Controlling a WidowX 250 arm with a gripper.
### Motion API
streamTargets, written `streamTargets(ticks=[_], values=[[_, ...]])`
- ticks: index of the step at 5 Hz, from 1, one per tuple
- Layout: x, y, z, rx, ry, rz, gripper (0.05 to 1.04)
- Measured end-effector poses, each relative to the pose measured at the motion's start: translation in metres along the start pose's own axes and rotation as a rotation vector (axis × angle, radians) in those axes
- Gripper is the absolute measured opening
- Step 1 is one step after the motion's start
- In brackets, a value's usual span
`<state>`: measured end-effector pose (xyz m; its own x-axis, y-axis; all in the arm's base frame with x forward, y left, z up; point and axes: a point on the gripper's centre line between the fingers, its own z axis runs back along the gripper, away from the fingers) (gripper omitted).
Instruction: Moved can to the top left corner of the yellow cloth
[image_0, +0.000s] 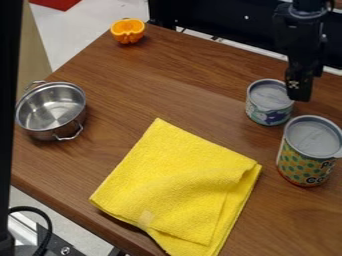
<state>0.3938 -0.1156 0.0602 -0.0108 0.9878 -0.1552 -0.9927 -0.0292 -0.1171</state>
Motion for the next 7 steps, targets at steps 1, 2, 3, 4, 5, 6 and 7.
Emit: streamTargets(ticks=[1, 2, 3, 4, 5, 6, 7], values=[[0.002, 0.000, -0.011, 0.011, -0.006, 0.007, 0.998], [0.003, 0.003, -0.016, 0.012, -0.006, 0.012, 0.998], [0.004, 0.002, -0.017, 0.002, -0.009, 0.016, 0.998], [0.010, 0.005, -0.022, 0.004, -0.016, 0.027, 0.998], [0.018, 0.005, -0.023, 0.011, -0.040, 0.025, 0.998], [0.029, 0.008, -0.028, 0.050, -0.064, 0.013, 0.998], [0.041, 0.007, -0.027, 0.049, -0.104, -0.017, 0.998]])
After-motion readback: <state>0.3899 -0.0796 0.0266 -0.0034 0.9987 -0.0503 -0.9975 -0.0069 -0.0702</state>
